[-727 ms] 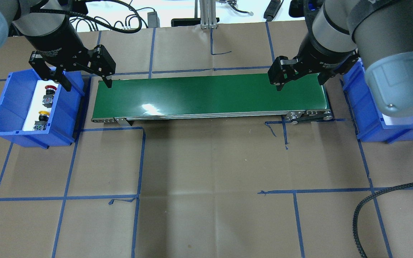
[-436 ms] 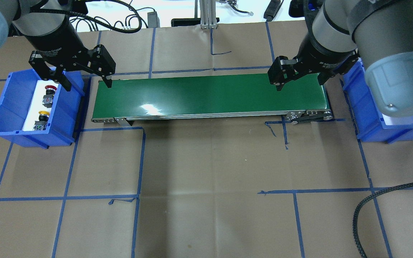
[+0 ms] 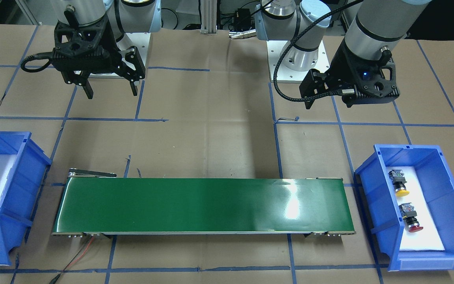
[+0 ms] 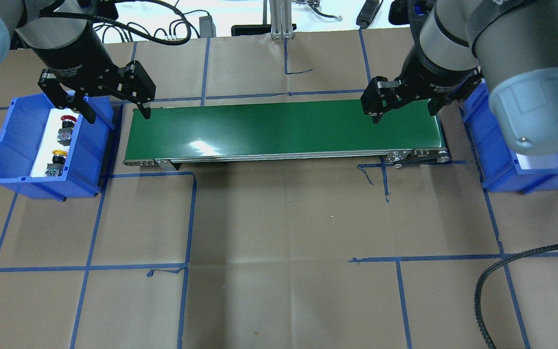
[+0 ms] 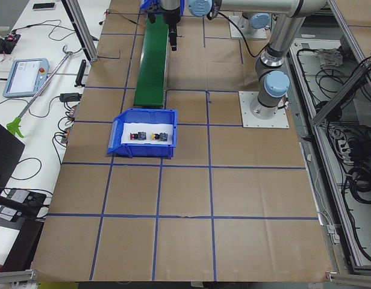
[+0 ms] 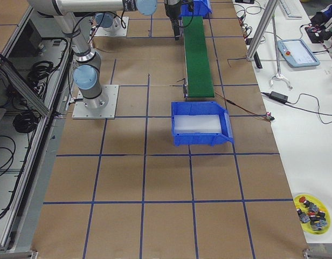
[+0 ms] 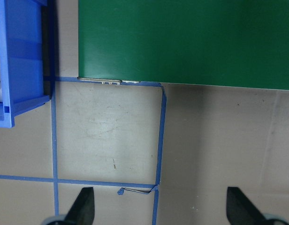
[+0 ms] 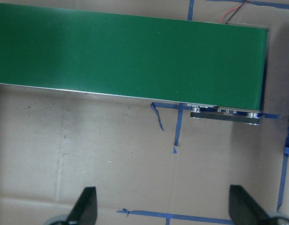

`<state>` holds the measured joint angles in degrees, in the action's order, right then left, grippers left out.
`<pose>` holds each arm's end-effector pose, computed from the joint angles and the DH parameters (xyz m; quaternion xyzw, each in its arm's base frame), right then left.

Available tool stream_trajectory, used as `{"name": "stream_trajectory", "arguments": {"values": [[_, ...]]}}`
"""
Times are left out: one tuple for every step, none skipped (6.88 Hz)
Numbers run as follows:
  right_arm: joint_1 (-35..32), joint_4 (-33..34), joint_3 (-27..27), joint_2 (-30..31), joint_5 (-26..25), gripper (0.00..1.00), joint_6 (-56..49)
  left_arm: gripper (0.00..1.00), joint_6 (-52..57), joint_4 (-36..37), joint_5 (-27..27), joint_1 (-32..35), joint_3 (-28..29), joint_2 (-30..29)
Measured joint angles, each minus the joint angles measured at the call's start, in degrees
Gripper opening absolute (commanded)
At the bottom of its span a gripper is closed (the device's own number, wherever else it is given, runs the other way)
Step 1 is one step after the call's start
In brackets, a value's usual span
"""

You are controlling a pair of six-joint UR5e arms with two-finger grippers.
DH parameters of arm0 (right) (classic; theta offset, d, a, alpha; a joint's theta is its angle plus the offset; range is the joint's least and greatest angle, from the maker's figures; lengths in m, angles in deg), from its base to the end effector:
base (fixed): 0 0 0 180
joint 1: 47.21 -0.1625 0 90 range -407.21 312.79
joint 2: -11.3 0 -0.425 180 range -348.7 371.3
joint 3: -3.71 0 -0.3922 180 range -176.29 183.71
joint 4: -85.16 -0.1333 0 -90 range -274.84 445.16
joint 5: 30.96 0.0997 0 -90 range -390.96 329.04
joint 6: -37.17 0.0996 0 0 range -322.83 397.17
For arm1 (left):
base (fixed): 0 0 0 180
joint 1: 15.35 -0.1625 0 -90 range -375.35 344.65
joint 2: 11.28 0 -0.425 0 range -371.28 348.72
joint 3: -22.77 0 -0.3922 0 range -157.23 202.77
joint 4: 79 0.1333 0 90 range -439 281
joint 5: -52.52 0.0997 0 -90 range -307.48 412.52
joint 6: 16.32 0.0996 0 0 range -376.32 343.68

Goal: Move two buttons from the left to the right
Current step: 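Move the left gripper over the blue bin holding the buttons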

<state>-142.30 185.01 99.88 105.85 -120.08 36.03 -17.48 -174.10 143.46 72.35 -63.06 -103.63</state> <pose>0.1761 -0.4574 0.4908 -0.0547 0.9959 -0.0714 0.0101 -0.1114 -0.5081 0.4945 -0.0299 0.9991 0.0287 0.0079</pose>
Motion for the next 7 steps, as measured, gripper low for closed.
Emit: {"name": "stream_trajectory", "arguments": {"values": [[0.0, -0.1, 0.0, -0.4, 0.0, 1.00, 0.0, 1.00, 0.0, 0.0, 0.0, -0.2, 0.1, 0.0], [0.1, -0.1, -0.1, -0.6, 0.0, 1.00, 0.0, 1.00, 0.4, 0.0, 0.0, -0.5, 0.4, -0.1], [0.1, 0.0, -0.1, -0.6, 0.0, 1.00, 0.0, 1.00, 2.4, 0.7, 0.1, -1.5, 0.7, -0.4], [0.1, 0.0, 0.0, -0.7, 0.0, 1.00, 0.0, 1.00, 6.0, 1.9, 0.1, -4.5, 1.0, -0.6], [0.1, 0.0, -0.1, -0.7, 0.0, 1.00, 0.0, 1.00, 10.6, 2.7, 0.1, -9.8, 1.3, -1.1], [0.1, 0.0, -0.1, -0.7, 0.0, 1.00, 0.0, 1.00, 16.2, 3.3, 0.2, -15.9, 1.4, -2.0], [0.1, 0.0, -0.1, -0.6, 0.0, 1.00, 0.0, 1.00, 21.3, 4.4, 0.5, -21.0, 1.6, -3.4]]}}
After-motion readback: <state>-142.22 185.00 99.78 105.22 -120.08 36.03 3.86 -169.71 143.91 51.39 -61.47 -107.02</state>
